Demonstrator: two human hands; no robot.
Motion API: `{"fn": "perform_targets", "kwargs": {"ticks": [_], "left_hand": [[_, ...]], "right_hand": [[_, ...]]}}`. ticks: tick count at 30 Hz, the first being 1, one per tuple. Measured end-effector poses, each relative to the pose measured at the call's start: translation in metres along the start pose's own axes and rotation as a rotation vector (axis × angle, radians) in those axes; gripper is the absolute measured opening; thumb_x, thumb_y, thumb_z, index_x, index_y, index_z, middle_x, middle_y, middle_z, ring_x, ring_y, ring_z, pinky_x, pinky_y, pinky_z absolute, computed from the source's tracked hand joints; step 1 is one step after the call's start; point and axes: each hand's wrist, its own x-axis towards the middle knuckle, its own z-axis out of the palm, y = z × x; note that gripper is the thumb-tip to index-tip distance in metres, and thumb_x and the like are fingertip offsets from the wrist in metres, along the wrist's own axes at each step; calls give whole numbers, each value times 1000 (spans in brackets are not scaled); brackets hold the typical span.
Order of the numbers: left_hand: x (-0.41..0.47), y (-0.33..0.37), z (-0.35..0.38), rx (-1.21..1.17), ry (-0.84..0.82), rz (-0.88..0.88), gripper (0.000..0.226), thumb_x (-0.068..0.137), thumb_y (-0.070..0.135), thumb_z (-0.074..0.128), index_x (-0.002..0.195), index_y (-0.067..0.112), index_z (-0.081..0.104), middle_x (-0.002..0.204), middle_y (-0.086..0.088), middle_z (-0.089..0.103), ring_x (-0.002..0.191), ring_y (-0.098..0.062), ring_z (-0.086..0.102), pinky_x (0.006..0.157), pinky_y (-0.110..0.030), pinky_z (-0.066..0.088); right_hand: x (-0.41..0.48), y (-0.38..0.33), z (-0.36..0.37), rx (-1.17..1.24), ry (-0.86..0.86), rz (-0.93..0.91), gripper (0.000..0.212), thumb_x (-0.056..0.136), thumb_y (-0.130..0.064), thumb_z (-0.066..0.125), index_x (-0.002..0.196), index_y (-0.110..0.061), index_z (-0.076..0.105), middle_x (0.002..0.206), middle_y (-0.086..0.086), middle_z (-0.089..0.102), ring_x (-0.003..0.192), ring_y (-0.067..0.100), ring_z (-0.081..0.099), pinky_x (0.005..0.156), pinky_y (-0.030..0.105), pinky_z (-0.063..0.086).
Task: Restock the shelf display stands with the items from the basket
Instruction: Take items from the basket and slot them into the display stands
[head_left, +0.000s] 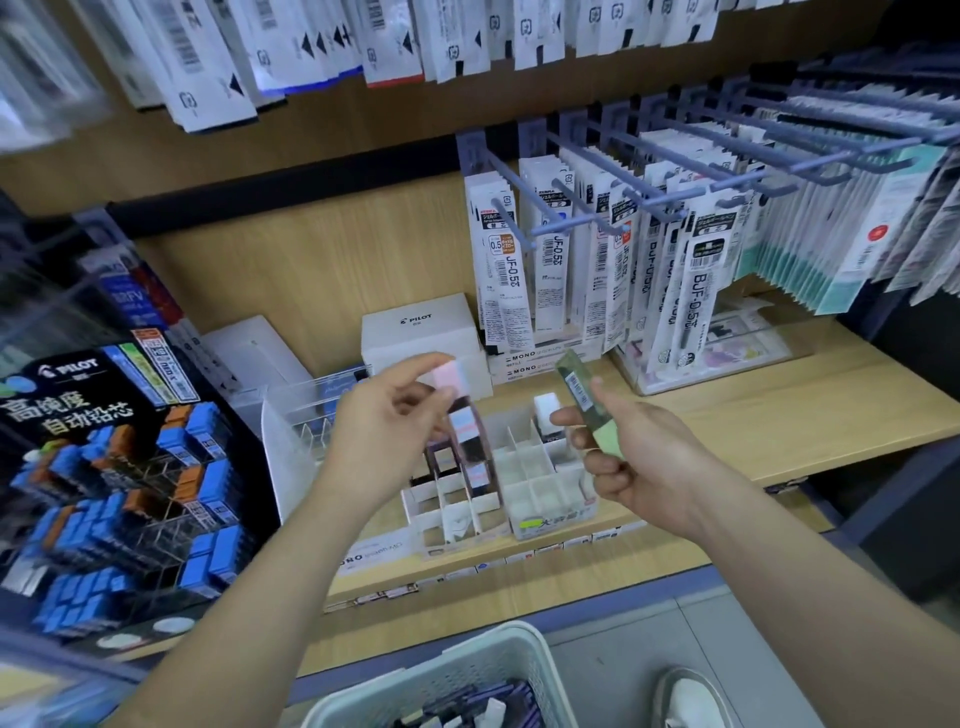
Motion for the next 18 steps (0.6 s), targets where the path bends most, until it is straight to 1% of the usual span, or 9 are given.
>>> {"fn": "perform_targets", "kwargs": {"ticks": [2, 4, 5, 7, 8, 10, 13, 16, 18], "left_hand": [[-2, -13, -8, 76, 19, 2, 36, 88, 11, 65, 94, 47, 64, 69, 7, 69, 68, -25, 67, 77, -44, 57], [-7, -22, -5, 122, 11, -1, 36, 87, 13, 67, 90, 49, 65, 73, 8, 70, 72, -27, 67, 75, -41, 57], [-8, -26, -2, 141, 4, -3, 34, 86, 12, 67, 91, 47, 66, 73, 11, 70, 72, -23, 68, 71, -35, 56], [-9, -34, 3, 188, -4, -9, 26, 85, 11, 68, 97, 34, 72, 72, 17, 68, 69, -8, 66, 65, -21, 51], [-10, -36, 5, 210, 2, -12, 23, 85, 11, 69, 100, 27, 73, 72, 20, 67, 67, -1, 64, 65, -16, 50], [-10, -41, 7, 235, 16, -8, 22, 84, 11, 70, 100, 24, 73, 71, 20, 66, 63, 4, 62, 67, -13, 50], [-10, -41, 9, 260, 12, 8, 23, 84, 12, 70, 101, 28, 72, 71, 16, 66, 64, -1, 62, 65, -11, 49], [-10, -41, 12, 335, 0, 46, 20, 85, 18, 70, 103, 26, 71, 76, 8, 69, 71, -8, 65, 70, -13, 49], [-11, -43, 14, 408, 4, 88, 20, 85, 18, 70, 103, 25, 71, 74, 8, 67, 70, -10, 64, 72, -16, 50]], "right_hand": [[1, 2, 0, -8, 7, -7, 49, 100, -46, 46, 103, -3, 70, 72, 2, 46, 44, 8, 30, 37, 18, 23], [1, 2, 3, -21, 10, -15, 49, 99, -46, 46, 104, -4, 70, 73, 2, 46, 44, 8, 32, 37, 18, 25], [1, 2, 4, -27, 10, -18, 49, 99, -46, 47, 105, -4, 70, 73, 3, 46, 44, 8, 32, 37, 18, 26], [0, 3, 6, -35, 13, -21, 49, 99, -46, 47, 106, -4, 70, 75, 3, 45, 44, 8, 33, 38, 18, 27], [0, 3, 6, -36, 13, -21, 48, 98, -46, 47, 106, -4, 70, 75, 3, 45, 44, 8, 33, 38, 18, 27], [0, 3, 7, -42, 6, -21, 48, 98, -46, 48, 106, -4, 70, 75, 3, 45, 45, 8, 34, 39, 19, 28], [-1, 4, 8, -65, -4, -16, 48, 98, -45, 49, 104, -3, 71, 75, 3, 46, 48, 9, 36, 42, 19, 29], [-1, 4, 7, -78, -18, -9, 45, 98, -43, 50, 104, -3, 71, 74, 3, 46, 51, 9, 36, 43, 19, 30], [-2, 4, 7, -84, -27, -6, 42, 99, -41, 50, 104, -4, 71, 72, 3, 47, 51, 10, 36, 43, 19, 29]]}}
